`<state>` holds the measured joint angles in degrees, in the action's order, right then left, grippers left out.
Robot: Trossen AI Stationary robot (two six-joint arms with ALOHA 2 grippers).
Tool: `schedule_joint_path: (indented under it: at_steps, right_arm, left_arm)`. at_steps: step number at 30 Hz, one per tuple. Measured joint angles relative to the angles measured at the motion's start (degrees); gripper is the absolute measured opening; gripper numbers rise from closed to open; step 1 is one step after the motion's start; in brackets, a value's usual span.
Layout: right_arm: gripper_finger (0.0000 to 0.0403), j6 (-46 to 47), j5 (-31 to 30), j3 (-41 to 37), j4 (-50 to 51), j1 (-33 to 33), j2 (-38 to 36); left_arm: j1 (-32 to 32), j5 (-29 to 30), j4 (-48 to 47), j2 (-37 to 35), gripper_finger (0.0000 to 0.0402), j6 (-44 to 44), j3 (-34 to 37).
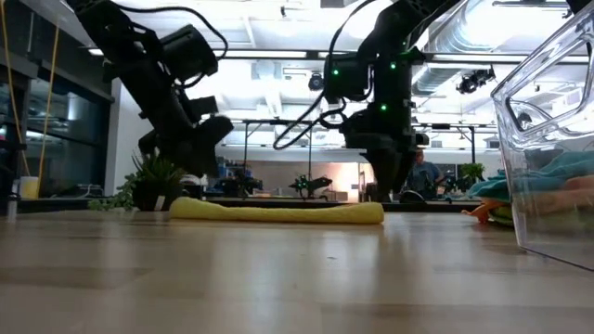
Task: Fold microfiber towels
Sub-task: Fold the yellow cloth
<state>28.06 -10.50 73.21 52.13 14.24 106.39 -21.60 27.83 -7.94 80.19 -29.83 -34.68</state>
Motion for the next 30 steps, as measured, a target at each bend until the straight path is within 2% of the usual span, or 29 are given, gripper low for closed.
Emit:
schedule_joint_path:
  at_steps: [4, 8, 14, 17, 20, 24, 28, 30]
  right_arm:
    - [0.0177, -1.4, 0.0, -0.8, 1.1, 0.0, -0.9]
    - [0.0177, -1.2, -0.3, -4.8, -0.6, 0.0, -5.1]
    - [0.0177, 3.0, -1.2, -15.0, -6.1, 0.0, -17.1]
    - [0.0177, 6.2, -1.0, -20.2, -10.4, 0.0, -24.2]
    - [0.0177, 9.1, -0.2, -24.9, -16.3, 0.0, -30.8]
    - [0.0177, 11.8, 1.6, -29.9, -26.2, 0.0, -37.4]
    - [0.0177, 12.2, 4.6, -32.2, -34.1, 0.0, -40.7]
    - [0.0177, 12.6, 6.3, -31.9, -36.2, 0.0, -41.0]
  left_arm:
    - [-1.7, -2.5, 0.0, -3.9, 0.0209, 3.1, 0.0]
    - [-3.4, -4.7, -0.1, -9.5, 0.0216, 5.9, 0.0]
    - [-5.0, -5.5, 1.3, -19.2, 0.0216, 6.5, 0.0]
    - [-5.4, -8.5, 4.5, -23.8, 0.0216, 6.5, 0.0]
    - [-5.4, -15.8, 10.6, -27.4, 0.0216, 6.5, 0.0]
    - [-5.4, -28.4, 21.7, -30.1, 0.0216, 6.5, 0.0]
    - [-5.3, -40.3, 32.7, -30.7, 0.0216, 6.0, 0.0]
    - [-4.8, -42.6, 35.6, -30.7, 0.0216, 5.4, 0.0]
